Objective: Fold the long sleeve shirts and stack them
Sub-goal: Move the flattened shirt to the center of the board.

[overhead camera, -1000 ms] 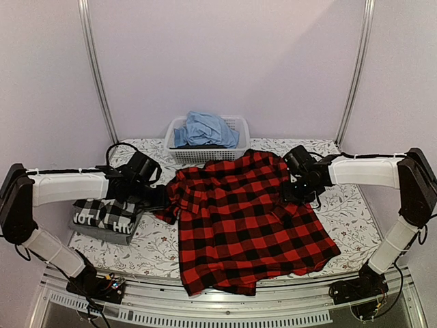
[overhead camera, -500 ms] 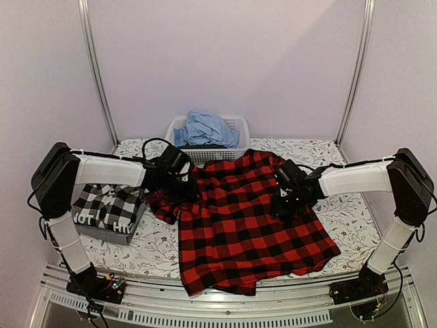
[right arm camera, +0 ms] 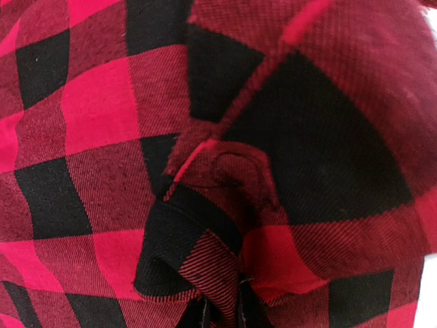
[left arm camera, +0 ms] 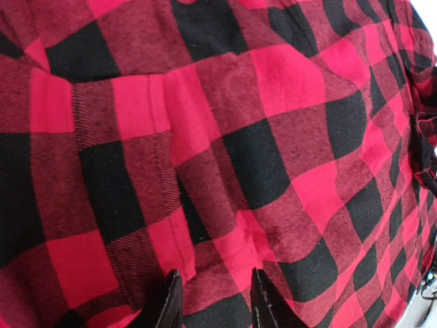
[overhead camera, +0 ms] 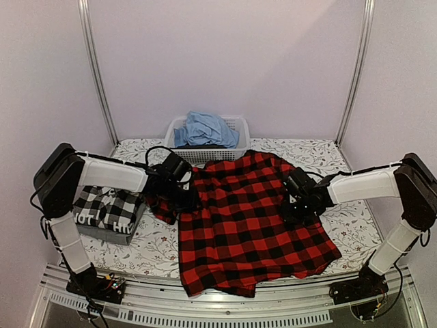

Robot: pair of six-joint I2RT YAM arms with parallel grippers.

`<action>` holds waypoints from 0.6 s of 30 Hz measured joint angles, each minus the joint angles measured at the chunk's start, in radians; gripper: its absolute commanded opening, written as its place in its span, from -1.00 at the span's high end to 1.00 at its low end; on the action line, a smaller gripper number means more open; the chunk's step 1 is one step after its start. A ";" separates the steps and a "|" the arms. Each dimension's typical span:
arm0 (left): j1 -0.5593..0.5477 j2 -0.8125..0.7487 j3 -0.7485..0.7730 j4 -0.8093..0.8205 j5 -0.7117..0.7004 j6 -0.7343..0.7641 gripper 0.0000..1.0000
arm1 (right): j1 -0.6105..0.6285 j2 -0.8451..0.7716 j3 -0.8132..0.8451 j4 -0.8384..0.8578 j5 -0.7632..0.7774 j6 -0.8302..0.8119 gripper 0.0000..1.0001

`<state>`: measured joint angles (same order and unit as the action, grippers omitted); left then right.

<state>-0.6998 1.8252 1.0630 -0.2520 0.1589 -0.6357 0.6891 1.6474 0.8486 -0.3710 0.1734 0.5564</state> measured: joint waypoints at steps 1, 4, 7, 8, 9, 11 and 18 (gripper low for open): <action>-0.005 -0.001 0.000 0.002 0.006 0.004 0.32 | -0.005 -0.023 -0.010 -0.011 0.000 0.006 0.82; -0.031 -0.011 0.002 0.002 0.019 0.016 0.32 | -0.015 -0.090 -0.018 -0.054 0.006 0.018 0.88; -0.076 -0.015 0.020 0.005 0.034 0.025 0.33 | -0.016 -0.146 -0.018 -0.089 0.011 0.035 0.91; -0.090 -0.015 0.026 0.005 0.040 0.026 0.33 | -0.016 -0.161 -0.018 -0.101 0.010 0.042 0.93; -0.103 -0.014 0.032 0.007 0.046 0.026 0.33 | -0.015 -0.171 -0.020 -0.108 0.009 0.051 0.96; -0.119 -0.013 0.034 0.014 0.055 0.025 0.33 | -0.007 -0.190 -0.040 -0.109 0.004 0.071 0.99; -0.132 0.001 -0.002 0.027 0.071 0.014 0.33 | 0.101 -0.197 -0.171 -0.134 -0.025 0.190 1.00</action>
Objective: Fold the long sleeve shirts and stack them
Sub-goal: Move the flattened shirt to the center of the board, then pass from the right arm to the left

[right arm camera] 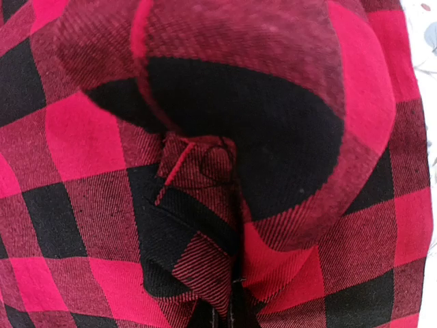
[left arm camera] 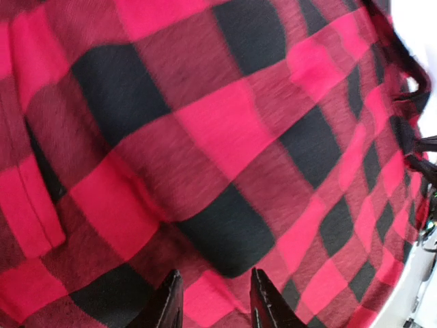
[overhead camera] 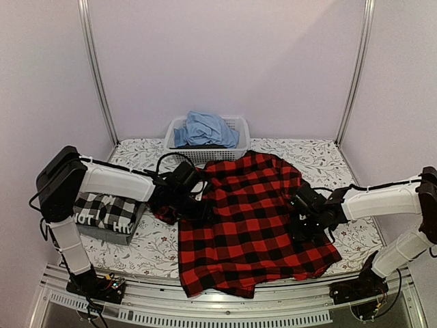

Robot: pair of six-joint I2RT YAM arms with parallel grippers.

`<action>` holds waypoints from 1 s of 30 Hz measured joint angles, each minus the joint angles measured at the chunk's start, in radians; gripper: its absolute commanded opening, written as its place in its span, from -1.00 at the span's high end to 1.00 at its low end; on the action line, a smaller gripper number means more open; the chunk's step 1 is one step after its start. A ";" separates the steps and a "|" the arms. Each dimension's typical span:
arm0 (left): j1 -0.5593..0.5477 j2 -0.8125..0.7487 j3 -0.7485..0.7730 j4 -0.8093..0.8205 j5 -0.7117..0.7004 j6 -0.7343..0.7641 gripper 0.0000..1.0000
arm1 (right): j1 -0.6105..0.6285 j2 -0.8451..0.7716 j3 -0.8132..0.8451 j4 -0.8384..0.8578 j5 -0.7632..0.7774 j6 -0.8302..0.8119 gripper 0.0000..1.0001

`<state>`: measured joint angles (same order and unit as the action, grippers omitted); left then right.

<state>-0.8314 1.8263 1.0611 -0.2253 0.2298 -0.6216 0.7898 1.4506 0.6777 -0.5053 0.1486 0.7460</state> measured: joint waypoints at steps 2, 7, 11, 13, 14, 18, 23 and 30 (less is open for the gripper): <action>0.000 0.000 -0.033 0.000 0.000 0.000 0.33 | 0.036 -0.010 -0.010 0.002 -0.003 0.040 1.00; 0.002 -0.044 -0.133 0.017 0.002 0.001 0.32 | 0.154 -0.038 -0.029 -0.010 -0.016 0.154 1.00; 0.002 -0.095 -0.196 0.024 0.007 0.005 0.32 | 0.214 -0.074 -0.038 -0.060 -0.055 0.225 1.00; 0.002 -0.111 -0.209 0.013 0.007 0.008 0.32 | 0.224 -0.108 -0.036 -0.118 -0.058 0.251 0.98; 0.002 -0.117 -0.210 -0.003 0.006 0.009 0.31 | 0.224 -0.129 -0.030 -0.154 -0.052 0.260 0.98; 0.002 -0.130 -0.164 -0.108 -0.013 0.026 0.30 | 0.187 -0.217 0.079 -0.288 -0.009 0.251 0.96; 0.002 -0.134 0.023 -0.176 -0.021 0.053 0.29 | 0.136 -0.258 0.284 -0.269 0.035 0.150 0.96; 0.002 -0.149 0.169 -0.106 0.059 0.069 0.16 | 0.111 -0.168 0.449 -0.143 0.014 -0.063 0.95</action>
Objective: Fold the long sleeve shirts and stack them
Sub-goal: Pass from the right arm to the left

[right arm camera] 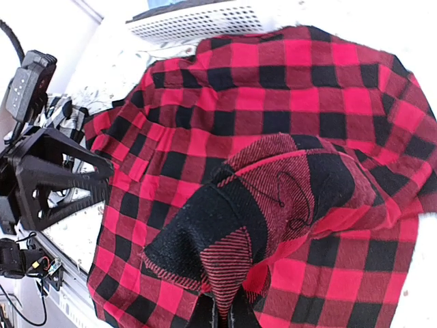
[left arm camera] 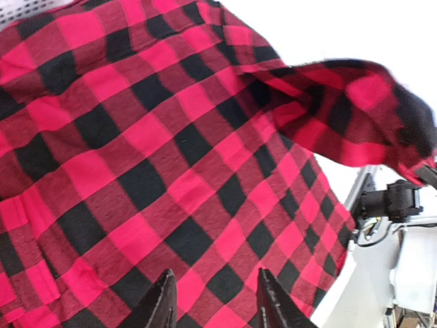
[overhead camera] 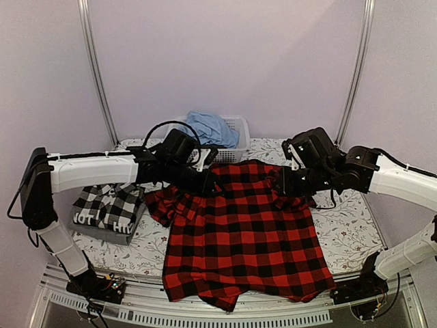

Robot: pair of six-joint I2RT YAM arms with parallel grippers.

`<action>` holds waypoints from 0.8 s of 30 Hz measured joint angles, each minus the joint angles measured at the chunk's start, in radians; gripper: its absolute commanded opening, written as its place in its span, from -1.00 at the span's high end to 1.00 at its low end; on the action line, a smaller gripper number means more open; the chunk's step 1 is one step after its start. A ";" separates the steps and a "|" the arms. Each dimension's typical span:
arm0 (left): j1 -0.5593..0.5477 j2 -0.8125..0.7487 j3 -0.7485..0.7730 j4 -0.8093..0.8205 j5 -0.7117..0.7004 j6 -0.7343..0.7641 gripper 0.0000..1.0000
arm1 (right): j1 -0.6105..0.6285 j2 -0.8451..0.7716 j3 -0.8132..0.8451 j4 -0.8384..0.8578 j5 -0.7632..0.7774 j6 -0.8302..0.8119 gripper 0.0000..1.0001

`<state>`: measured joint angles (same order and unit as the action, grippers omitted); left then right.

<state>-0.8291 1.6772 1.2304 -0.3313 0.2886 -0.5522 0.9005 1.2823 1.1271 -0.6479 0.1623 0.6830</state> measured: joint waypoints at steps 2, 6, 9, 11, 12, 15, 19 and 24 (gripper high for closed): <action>0.000 -0.003 0.000 0.023 0.028 0.003 0.13 | -0.013 0.043 0.024 0.039 -0.025 -0.046 0.95; 0.000 -0.003 -0.003 0.081 0.081 -0.001 0.12 | -0.027 0.141 0.064 0.113 -0.089 -0.108 0.96; 0.001 -0.003 -0.003 0.127 0.119 -0.018 0.09 | -0.030 0.194 0.079 0.151 -0.117 -0.136 0.96; 0.002 -0.003 -0.006 0.168 0.148 -0.046 0.05 | -0.030 0.216 0.081 0.173 -0.139 -0.150 0.96; 0.003 -0.003 -0.011 0.193 0.158 -0.063 0.02 | -0.030 0.223 0.082 0.180 -0.147 -0.151 0.96; 0.005 -0.003 -0.026 0.251 0.183 -0.107 0.01 | -0.030 0.234 0.082 0.207 -0.172 -0.157 0.95; 0.007 0.005 -0.029 0.321 0.206 -0.166 0.01 | -0.030 0.246 0.082 0.241 -0.195 -0.157 0.95; 0.008 0.035 -0.029 0.404 0.236 -0.239 0.04 | -0.030 0.263 0.081 0.274 -0.214 -0.156 0.94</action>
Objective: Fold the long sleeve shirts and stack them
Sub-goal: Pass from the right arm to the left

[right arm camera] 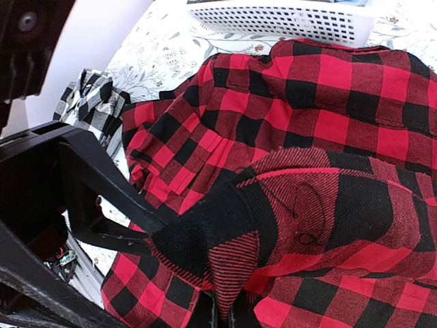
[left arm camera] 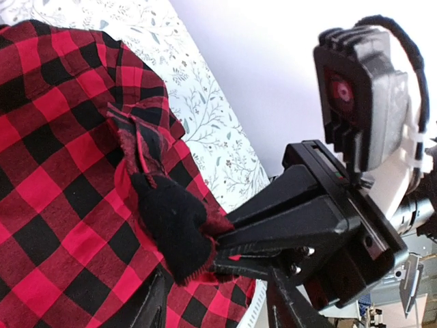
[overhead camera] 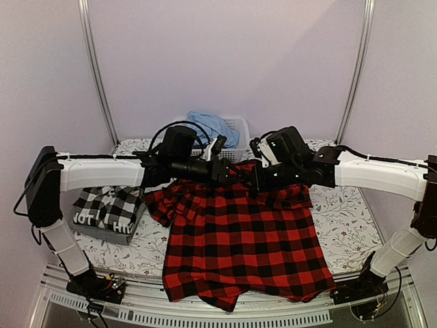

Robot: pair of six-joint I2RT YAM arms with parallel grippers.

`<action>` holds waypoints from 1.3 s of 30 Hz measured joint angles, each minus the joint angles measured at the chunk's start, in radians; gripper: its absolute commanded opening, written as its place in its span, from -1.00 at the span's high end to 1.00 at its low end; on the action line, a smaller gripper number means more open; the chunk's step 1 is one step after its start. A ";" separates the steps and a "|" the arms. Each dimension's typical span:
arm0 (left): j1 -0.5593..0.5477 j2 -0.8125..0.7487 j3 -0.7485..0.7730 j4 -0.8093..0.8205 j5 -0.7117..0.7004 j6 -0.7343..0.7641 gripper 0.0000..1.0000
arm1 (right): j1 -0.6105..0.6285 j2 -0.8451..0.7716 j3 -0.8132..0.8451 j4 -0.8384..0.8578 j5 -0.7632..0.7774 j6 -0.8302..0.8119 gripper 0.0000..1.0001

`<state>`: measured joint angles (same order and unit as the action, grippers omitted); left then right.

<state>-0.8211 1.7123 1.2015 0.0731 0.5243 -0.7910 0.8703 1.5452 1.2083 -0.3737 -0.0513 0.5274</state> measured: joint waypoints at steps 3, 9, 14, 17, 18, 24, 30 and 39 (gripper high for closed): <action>0.000 0.026 0.002 0.021 0.006 -0.032 0.11 | 0.000 0.000 -0.006 0.016 -0.012 0.005 0.94; 0.001 0.058 0.003 0.027 0.003 -0.073 0.40 | 0.000 0.001 -0.026 0.040 -0.027 0.011 0.93; 0.003 0.058 0.008 0.027 -0.008 -0.083 0.88 | 0.000 0.002 -0.039 0.052 -0.042 0.011 0.92; 0.006 0.064 0.010 0.025 -0.016 -0.084 1.00 | -0.001 0.005 -0.040 0.061 -0.042 0.011 0.88; 0.008 0.066 0.010 0.024 -0.017 -0.084 1.00 | -0.002 0.008 -0.040 0.062 -0.042 0.011 0.85; 0.010 0.067 0.010 0.015 -0.033 -0.075 1.00 | -0.001 0.014 -0.043 0.068 -0.042 0.013 0.40; 0.019 0.066 0.008 0.011 -0.045 -0.066 1.00 | -0.001 0.014 -0.043 0.069 -0.037 0.009 0.01; 0.052 0.022 -0.057 -0.020 -0.074 -0.047 1.00 | -0.074 -0.045 -0.097 0.060 -0.009 0.008 -0.25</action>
<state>-0.7692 1.7344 1.1442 0.0528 0.4507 -0.8375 0.7963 1.5002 1.1118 -0.3138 -0.0605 0.5354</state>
